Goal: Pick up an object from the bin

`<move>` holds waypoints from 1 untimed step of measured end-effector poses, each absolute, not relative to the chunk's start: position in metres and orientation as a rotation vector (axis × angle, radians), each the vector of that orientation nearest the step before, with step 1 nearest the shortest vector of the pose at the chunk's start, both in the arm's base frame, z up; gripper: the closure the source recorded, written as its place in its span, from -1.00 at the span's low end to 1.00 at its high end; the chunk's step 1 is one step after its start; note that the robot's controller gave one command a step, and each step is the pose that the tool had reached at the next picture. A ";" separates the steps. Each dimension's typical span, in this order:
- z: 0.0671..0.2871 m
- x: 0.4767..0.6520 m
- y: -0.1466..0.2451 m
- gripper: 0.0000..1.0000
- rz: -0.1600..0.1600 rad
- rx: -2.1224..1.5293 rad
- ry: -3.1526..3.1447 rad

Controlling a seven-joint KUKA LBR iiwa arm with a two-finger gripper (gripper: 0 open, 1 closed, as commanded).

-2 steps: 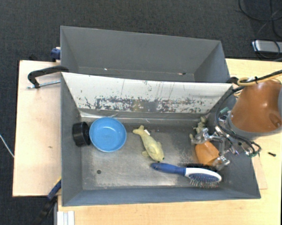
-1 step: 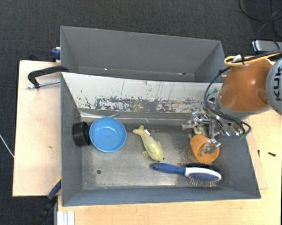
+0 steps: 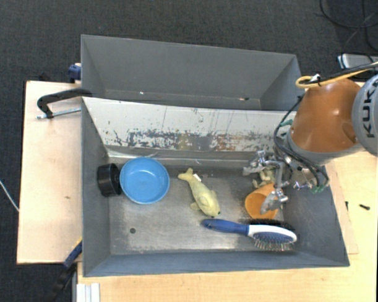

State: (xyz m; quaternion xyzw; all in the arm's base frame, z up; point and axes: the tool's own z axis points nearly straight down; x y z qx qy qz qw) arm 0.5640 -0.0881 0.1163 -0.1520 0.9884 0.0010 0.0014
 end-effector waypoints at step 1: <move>0.073 0.548 -0.046 -1.00 -0.002 -0.254 3.125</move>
Offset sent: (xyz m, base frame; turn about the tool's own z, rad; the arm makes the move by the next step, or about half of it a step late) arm -0.0189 0.0423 -0.0463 0.1425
